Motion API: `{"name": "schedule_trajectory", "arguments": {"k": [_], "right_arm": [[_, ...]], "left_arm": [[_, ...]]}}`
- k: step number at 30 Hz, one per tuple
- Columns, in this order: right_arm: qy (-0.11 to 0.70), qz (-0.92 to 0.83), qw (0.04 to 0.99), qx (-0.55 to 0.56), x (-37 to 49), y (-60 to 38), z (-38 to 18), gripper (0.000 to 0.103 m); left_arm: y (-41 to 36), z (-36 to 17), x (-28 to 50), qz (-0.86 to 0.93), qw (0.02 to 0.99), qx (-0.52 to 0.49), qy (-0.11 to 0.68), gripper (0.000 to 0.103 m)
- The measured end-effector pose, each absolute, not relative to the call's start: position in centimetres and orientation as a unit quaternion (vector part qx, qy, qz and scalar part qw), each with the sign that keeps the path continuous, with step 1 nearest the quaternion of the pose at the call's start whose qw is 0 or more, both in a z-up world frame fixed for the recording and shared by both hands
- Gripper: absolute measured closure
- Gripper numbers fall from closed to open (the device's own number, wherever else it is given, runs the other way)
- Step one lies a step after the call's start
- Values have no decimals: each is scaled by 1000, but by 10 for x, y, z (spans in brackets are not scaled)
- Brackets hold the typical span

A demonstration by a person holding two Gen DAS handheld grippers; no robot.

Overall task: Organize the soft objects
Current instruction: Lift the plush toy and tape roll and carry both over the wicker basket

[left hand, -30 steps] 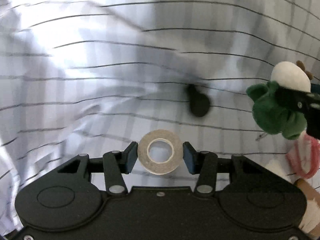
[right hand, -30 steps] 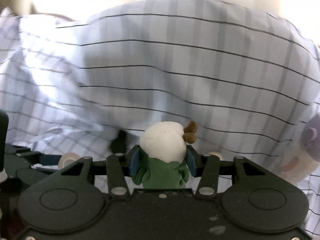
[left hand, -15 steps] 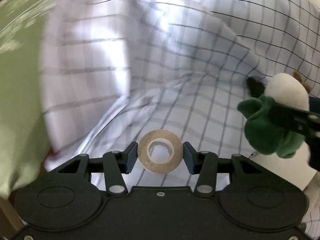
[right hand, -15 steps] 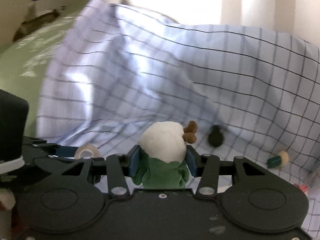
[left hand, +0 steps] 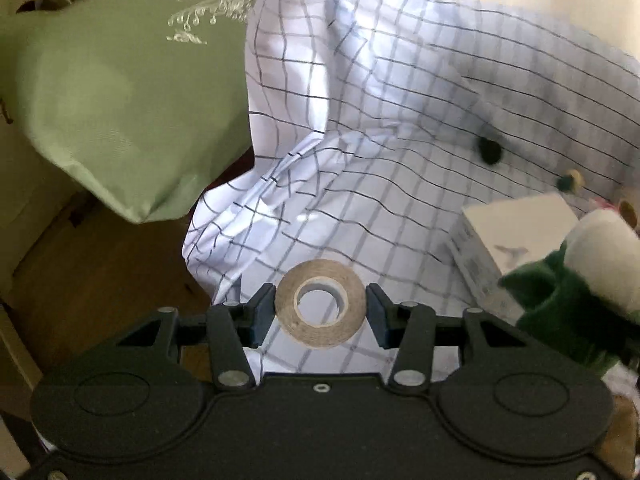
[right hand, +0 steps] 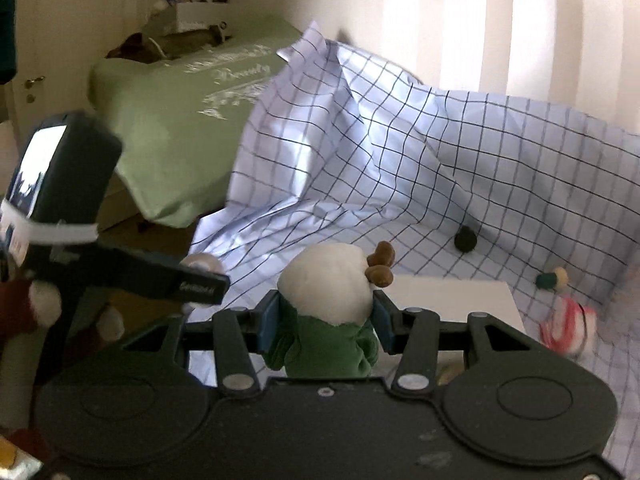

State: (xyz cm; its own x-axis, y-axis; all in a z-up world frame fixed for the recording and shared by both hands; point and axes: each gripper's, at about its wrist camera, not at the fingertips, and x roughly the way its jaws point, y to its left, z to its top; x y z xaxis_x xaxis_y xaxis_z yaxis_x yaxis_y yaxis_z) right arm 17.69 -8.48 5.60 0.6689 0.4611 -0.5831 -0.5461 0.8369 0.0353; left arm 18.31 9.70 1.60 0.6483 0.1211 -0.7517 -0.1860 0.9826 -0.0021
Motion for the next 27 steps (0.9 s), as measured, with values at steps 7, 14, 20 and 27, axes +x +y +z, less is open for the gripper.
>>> {"name": "schedule_trajectory", "arguments": {"k": [7,14,20,27], "right_arm": [[291,243,925,-29,85,-121,54,55],[299,155,941,38,24,-163,43,55],[324,44,940,100,3,-200,39,54],[324,-22,936,134,-22,-225,37,54]], "left_arm": [[61,30,129,36,918,-15,395,55],[14,31,87,-27,920,16,390,55],[-17,26,61,-61,919,35,387,55],[-31,19,37,-63,921,45,381,55]]}}
